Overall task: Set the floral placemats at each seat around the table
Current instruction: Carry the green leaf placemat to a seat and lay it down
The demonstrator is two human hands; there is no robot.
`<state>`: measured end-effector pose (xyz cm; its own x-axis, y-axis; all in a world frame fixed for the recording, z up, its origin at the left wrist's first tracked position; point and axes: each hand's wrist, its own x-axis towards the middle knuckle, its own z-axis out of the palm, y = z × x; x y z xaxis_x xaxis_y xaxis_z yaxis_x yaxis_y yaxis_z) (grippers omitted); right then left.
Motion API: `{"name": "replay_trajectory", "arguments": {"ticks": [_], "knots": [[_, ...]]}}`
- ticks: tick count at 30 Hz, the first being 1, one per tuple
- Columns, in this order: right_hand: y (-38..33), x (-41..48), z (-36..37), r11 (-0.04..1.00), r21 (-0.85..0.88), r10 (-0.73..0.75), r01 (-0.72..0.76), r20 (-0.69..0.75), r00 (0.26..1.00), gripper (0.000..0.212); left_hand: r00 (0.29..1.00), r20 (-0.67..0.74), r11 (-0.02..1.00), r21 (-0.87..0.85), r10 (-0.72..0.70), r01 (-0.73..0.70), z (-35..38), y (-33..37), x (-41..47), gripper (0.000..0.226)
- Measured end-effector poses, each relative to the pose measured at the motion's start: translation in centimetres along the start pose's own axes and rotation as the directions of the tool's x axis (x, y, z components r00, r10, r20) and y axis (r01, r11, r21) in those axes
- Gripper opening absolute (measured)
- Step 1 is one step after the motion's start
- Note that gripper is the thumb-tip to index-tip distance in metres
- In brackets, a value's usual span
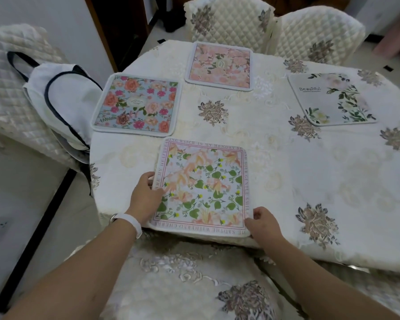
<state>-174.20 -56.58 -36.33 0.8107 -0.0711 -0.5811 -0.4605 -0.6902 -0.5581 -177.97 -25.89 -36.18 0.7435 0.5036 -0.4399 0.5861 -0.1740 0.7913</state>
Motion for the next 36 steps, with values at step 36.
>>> {"name": "replay_trajectory", "arguments": {"ticks": [36], "knots": [[1.4,-1.8,-0.4,0.595,-0.699,-0.372,0.397,0.199,0.907,0.070,0.906,0.398,0.513,0.754,0.141,-0.411,-2.7,-4.0,-1.7,0.106]]}}
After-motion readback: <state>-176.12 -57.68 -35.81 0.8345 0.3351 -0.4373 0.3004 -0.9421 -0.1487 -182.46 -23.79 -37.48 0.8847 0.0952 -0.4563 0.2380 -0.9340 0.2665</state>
